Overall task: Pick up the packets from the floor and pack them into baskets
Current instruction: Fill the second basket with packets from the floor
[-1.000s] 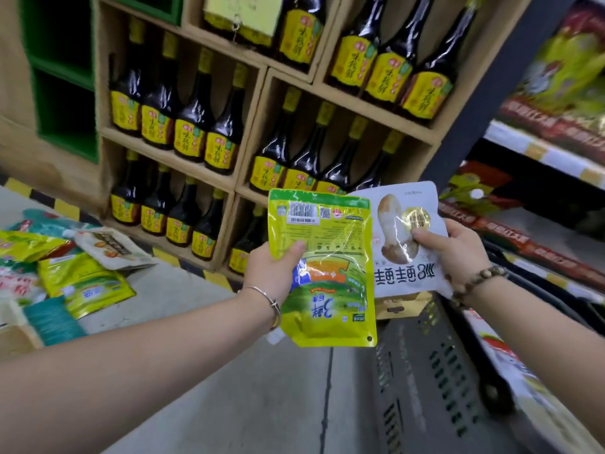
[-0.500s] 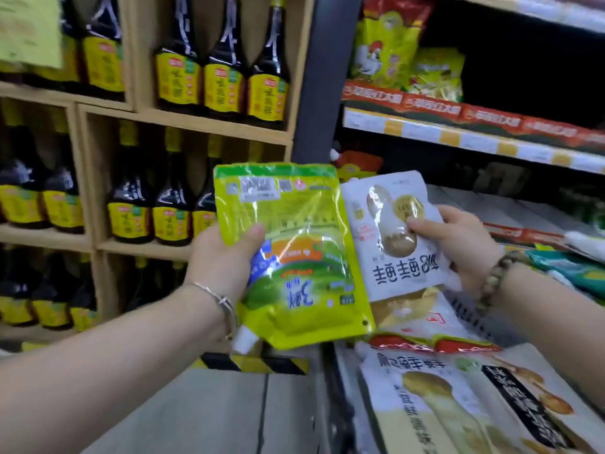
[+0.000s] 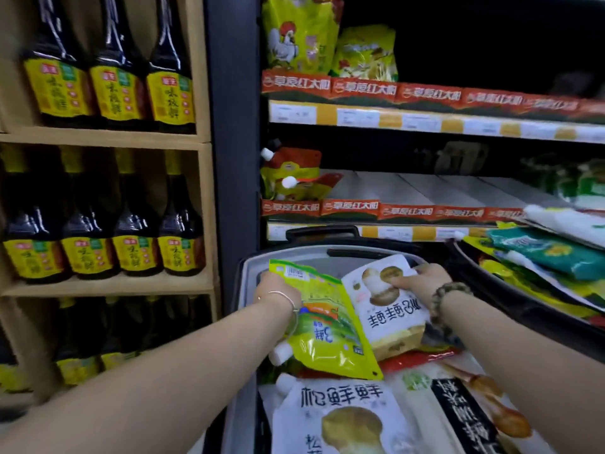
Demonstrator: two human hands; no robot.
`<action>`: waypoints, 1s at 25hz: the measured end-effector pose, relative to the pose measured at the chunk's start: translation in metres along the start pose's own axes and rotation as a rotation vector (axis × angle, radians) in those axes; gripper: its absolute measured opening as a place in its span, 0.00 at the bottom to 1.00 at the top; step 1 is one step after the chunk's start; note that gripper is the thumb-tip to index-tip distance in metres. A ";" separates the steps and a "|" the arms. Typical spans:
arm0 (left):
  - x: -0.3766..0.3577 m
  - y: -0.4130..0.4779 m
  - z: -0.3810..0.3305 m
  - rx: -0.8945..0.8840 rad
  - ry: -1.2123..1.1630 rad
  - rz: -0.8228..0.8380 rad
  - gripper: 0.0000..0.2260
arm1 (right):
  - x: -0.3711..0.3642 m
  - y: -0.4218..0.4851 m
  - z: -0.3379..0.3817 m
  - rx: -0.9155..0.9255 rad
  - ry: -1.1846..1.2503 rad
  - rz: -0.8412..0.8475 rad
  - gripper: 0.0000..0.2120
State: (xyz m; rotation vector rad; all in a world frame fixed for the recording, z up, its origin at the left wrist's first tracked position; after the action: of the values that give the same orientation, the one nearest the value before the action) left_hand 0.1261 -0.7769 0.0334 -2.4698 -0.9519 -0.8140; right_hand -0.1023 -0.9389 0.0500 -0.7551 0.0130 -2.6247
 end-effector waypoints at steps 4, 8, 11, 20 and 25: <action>-0.023 0.005 -0.002 0.089 0.218 0.022 0.22 | -0.008 0.021 -0.019 -0.048 -0.519 -0.126 0.19; -0.029 -0.005 -0.008 0.026 0.402 0.023 0.33 | -0.025 0.021 -0.002 0.096 -0.870 -0.170 0.18; -0.069 -0.030 -0.023 -0.197 0.654 0.185 0.33 | -0.050 0.012 0.010 0.291 -0.853 0.014 0.20; -0.107 -0.028 -0.025 -0.210 0.837 0.282 0.33 | -0.085 0.012 -0.022 0.319 -1.022 0.201 0.26; -0.107 -0.034 -0.022 -0.219 0.814 0.280 0.33 | -0.085 0.004 -0.027 0.321 -1.077 0.194 0.28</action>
State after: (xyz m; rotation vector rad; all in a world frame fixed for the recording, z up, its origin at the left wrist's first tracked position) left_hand 0.0294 -0.8165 -0.0128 -2.0275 -0.2255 -1.6819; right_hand -0.0491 -0.9128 -0.0161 -1.7936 -0.5783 -1.6866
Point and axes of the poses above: each hand's wrist, its own y-axis towards the middle knuckle, its own x-axis out of the back of the hand, z = x × y, the point moved 9 cm from there along y, towards the middle knuckle, and after that the axes turned 7 degrees about z, right-handed, at the moved point
